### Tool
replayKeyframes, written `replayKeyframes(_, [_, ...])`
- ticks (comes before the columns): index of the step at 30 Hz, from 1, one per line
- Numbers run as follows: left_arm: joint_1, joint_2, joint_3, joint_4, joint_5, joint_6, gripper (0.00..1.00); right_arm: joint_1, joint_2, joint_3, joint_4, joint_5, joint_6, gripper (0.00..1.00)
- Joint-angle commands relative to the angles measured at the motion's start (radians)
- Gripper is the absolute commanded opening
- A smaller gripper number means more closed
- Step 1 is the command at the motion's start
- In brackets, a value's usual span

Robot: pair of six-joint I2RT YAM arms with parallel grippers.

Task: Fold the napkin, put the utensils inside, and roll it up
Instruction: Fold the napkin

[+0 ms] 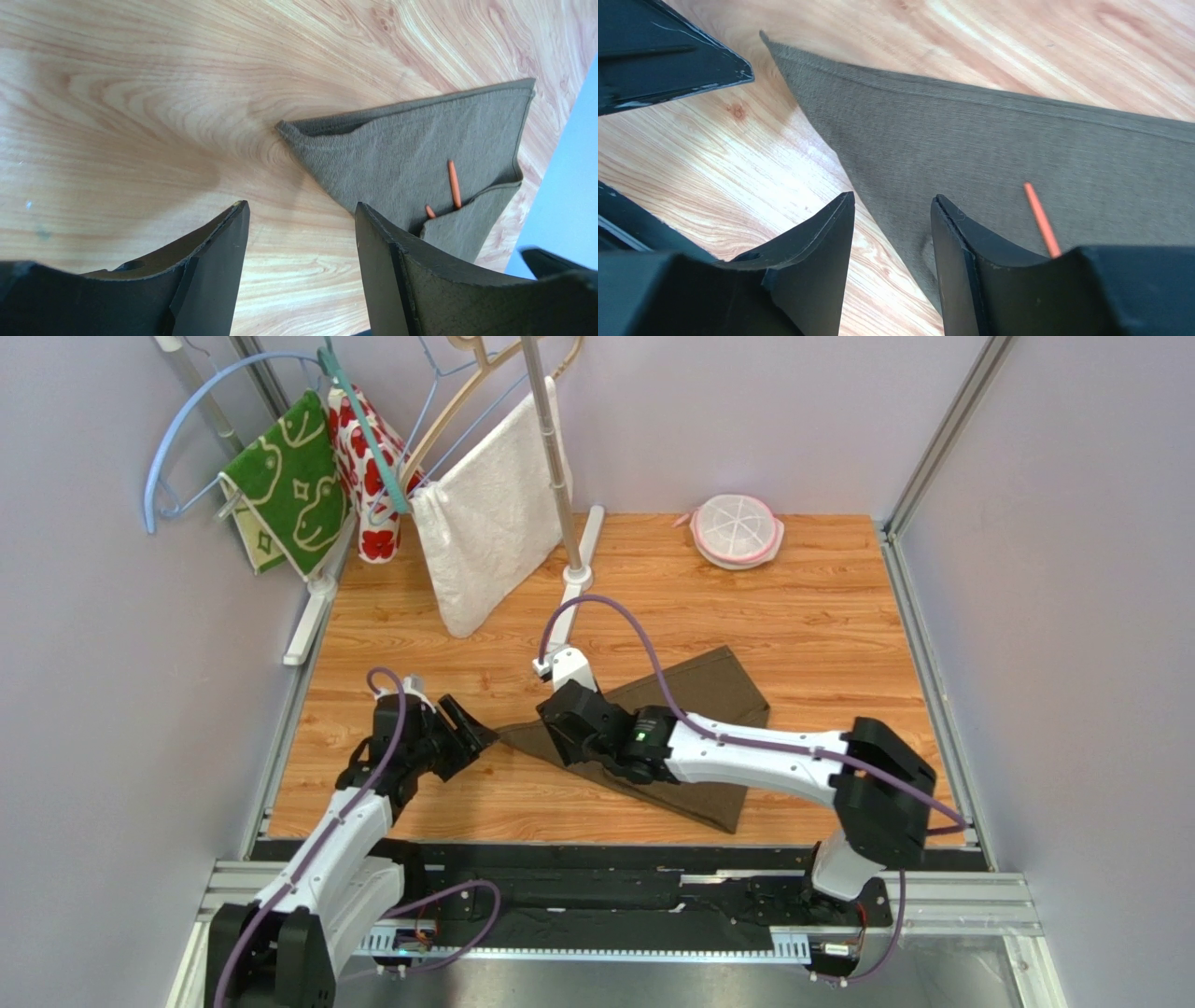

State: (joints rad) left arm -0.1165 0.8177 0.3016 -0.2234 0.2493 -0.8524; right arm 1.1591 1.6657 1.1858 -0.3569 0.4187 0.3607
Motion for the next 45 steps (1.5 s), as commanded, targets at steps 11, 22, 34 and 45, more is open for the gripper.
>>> replayKeyframes(11, [-0.014,0.255,0.03,0.256,-0.024,-0.082,0.57,-0.07,-0.336,-0.166,-0.017,0.089,0.043,0.5])
replayKeyframes(22, [-0.031,0.284,0.053,0.249,-0.047,-0.082,0.52,-0.09,-0.388,-0.195,-0.022,0.101,0.044,0.51])
replayKeyframes(34, [-0.069,0.354,0.106,0.237,-0.079,-0.079,0.48,-0.093,-0.42,-0.212,-0.024,0.106,0.049,0.51])
replayKeyframes(45, [-0.092,0.383,0.139,0.226,-0.091,-0.05,0.33,-0.095,-0.463,-0.229,-0.028,0.106,0.053,0.51])
